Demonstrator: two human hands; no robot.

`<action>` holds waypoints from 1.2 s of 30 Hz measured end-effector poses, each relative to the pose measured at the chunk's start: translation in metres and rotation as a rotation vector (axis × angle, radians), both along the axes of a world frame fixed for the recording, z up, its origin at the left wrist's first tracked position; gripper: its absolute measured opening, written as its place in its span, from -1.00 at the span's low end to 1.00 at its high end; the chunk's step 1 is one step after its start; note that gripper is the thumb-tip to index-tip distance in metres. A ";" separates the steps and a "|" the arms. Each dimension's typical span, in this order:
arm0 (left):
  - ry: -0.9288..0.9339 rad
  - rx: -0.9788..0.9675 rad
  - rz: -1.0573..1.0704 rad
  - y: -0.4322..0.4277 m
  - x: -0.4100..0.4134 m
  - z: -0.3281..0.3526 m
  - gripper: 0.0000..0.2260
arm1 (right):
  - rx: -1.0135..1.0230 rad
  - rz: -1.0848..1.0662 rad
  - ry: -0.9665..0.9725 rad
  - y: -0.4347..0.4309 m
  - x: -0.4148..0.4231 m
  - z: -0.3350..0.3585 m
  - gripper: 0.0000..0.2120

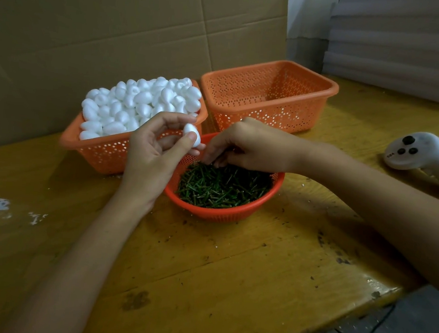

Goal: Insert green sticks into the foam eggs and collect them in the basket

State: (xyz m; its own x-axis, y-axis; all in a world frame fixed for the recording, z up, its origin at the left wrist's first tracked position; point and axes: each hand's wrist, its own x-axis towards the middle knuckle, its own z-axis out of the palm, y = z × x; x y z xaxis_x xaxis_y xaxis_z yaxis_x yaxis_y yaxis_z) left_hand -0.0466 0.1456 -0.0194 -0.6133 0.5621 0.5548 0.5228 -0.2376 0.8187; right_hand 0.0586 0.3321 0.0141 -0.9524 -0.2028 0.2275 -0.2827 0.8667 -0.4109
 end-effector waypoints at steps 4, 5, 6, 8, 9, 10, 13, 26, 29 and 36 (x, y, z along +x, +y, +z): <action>-0.003 -0.008 0.006 0.000 0.001 0.001 -0.84 | -0.014 -0.006 0.008 0.000 -0.001 -0.002 -0.57; -0.004 -0.007 0.009 0.000 0.001 0.001 -0.85 | -0.013 -0.010 0.015 0.000 -0.001 -0.002 -0.58; -0.005 -0.004 0.012 0.000 0.002 0.001 -0.85 | -0.012 -0.013 0.021 0.000 -0.001 -0.002 -0.58; -0.007 -0.001 0.015 0.001 0.002 0.001 -0.85 | -0.004 -0.017 0.031 0.000 -0.001 -0.003 -0.61; -0.009 -0.001 0.016 0.001 0.002 0.001 -0.86 | 0.004 -0.020 0.035 0.000 -0.001 -0.003 -0.63; -0.008 -0.001 0.016 0.001 0.002 0.001 -0.86 | 0.011 -0.023 0.039 0.001 -0.001 -0.003 -0.65; -0.003 -0.002 0.013 0.000 0.002 0.001 -0.85 | -0.014 -0.022 0.038 0.001 -0.001 -0.003 -0.73; -0.029 0.032 -0.006 -0.001 0.004 0.003 -0.85 | 0.098 -0.036 0.060 -0.002 0.002 -0.001 -0.57; -0.019 0.023 -0.011 -0.001 0.004 0.003 -0.84 | 0.097 -0.029 0.056 -0.002 0.001 -0.001 -0.51; -0.009 0.027 -0.026 -0.001 0.003 0.002 -0.82 | 0.120 -0.009 0.049 -0.002 0.001 -0.001 -0.54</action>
